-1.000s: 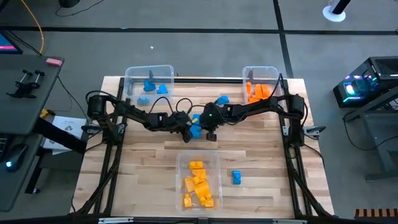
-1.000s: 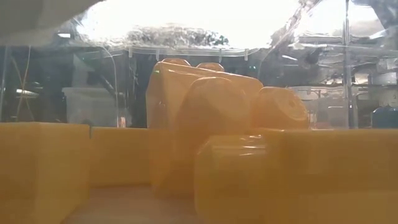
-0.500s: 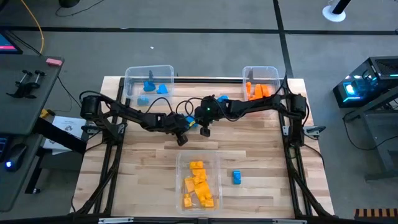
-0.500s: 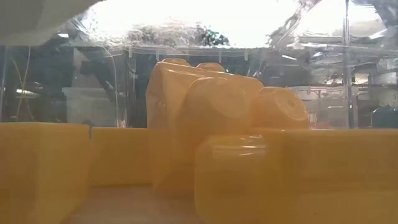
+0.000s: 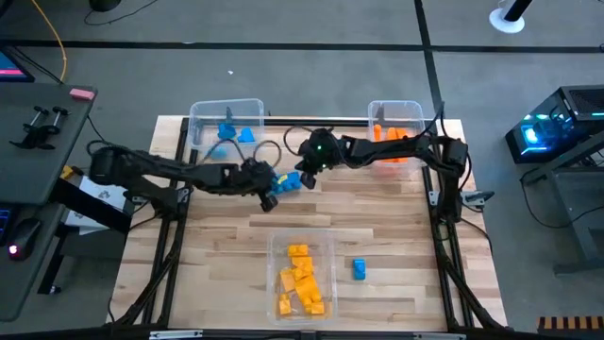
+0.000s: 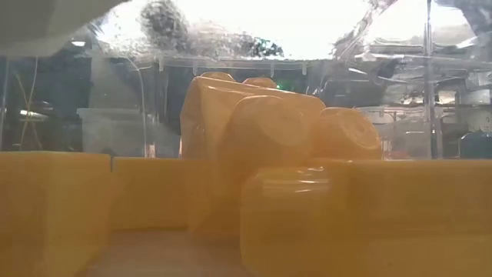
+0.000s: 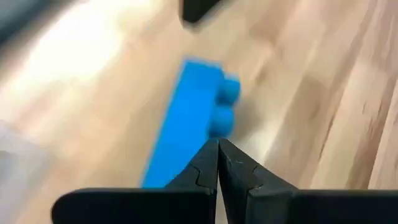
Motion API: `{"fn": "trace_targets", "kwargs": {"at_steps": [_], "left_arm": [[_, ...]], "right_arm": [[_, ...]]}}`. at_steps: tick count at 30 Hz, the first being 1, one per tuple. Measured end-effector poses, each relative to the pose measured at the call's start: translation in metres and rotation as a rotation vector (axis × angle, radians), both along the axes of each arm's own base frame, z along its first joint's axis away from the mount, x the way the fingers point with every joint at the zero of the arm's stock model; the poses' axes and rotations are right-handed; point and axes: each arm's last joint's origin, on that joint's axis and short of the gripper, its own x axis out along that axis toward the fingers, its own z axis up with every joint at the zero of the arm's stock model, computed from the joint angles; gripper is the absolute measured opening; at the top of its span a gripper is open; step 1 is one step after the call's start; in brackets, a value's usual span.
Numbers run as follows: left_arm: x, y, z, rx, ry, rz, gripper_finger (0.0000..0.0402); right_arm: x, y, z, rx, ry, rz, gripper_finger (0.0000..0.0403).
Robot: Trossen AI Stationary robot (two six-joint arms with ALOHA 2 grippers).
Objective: Sort blocks
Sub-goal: Put the blue game piece into the top left transparent bin
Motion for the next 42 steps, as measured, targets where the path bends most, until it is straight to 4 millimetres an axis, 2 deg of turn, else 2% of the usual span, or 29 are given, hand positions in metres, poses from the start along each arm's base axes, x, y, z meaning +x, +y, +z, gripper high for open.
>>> {"fn": "trace_targets", "kwargs": {"at_steps": [2,4,8,13,19,24,29,35,39,42], "left_arm": [[-0.005,0.003,0.012,0.045,-0.036,0.035,0.0],[-0.009,0.009,0.014,0.067,-0.022,0.077,0.0],[-0.009,0.018,0.001,-0.004,0.019,0.087,0.0],[-0.005,0.016,-0.017,-0.072,0.052,0.134,0.0],[-0.002,0.003,-0.028,-0.12,0.082,0.151,0.0],[-0.002,-0.015,-0.021,-0.144,0.048,0.127,0.0],[-0.012,-0.034,-0.012,-0.107,0.063,0.095,0.0],[-0.024,-0.046,0.001,-0.039,0.058,0.102,0.0],[-0.022,-0.044,0.008,-0.017,0.016,0.057,0.0],[-0.018,-0.037,0.01,-0.015,0.027,-0.059,0.0]], "right_arm": [[0.0,-0.008,0.002,0.027,-0.003,-0.023,0.0],[0.001,-0.015,-0.003,0.082,0.006,-0.046,0.0],[0.005,-0.022,-0.028,0.219,0.048,-0.031,0.0],[0.014,-0.02,-0.04,0.212,0.046,-0.067,0.0],[0.011,-0.017,-0.045,0.215,0.106,-0.05,0.0],[0.007,-0.008,-0.046,0.323,0.163,-0.002,0.0],[0.009,0.007,-0.047,0.456,0.174,0.044,0.0],[0.012,0.016,-0.035,0.449,0.13,0.092,0.0],[0.008,0.005,-0.004,0.339,0.022,0.051,0.0],[0.002,-0.001,0.014,0.289,-0.02,0.059,0.0]]}}
